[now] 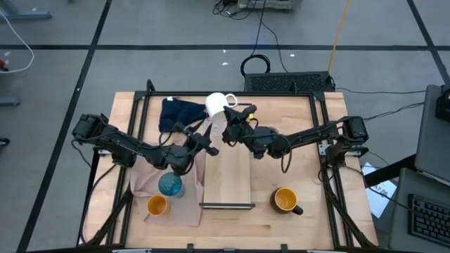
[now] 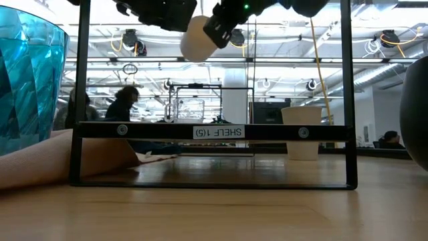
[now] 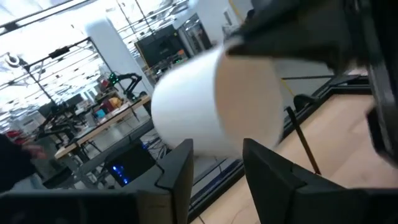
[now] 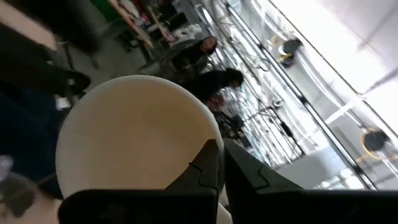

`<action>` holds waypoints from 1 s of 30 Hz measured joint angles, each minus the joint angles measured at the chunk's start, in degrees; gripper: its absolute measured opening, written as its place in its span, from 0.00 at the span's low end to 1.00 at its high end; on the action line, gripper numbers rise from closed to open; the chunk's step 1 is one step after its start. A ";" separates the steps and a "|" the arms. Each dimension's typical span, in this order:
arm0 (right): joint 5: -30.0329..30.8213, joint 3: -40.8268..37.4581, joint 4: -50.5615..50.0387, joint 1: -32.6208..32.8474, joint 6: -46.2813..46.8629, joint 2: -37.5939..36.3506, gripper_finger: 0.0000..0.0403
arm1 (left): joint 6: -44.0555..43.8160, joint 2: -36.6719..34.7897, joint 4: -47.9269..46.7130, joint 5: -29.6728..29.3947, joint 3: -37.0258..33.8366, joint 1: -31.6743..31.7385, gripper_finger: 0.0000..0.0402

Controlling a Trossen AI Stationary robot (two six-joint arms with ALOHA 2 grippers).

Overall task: Stack small to large cups/mugs on shelf
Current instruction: Put the white mug on the shelf

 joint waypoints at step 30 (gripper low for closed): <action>0.91 0.00 -2.44 -0.80 -2.21 -0.01 0.00 | -3.22 0.09 -1.28 7.86 0.00 4.40 0.35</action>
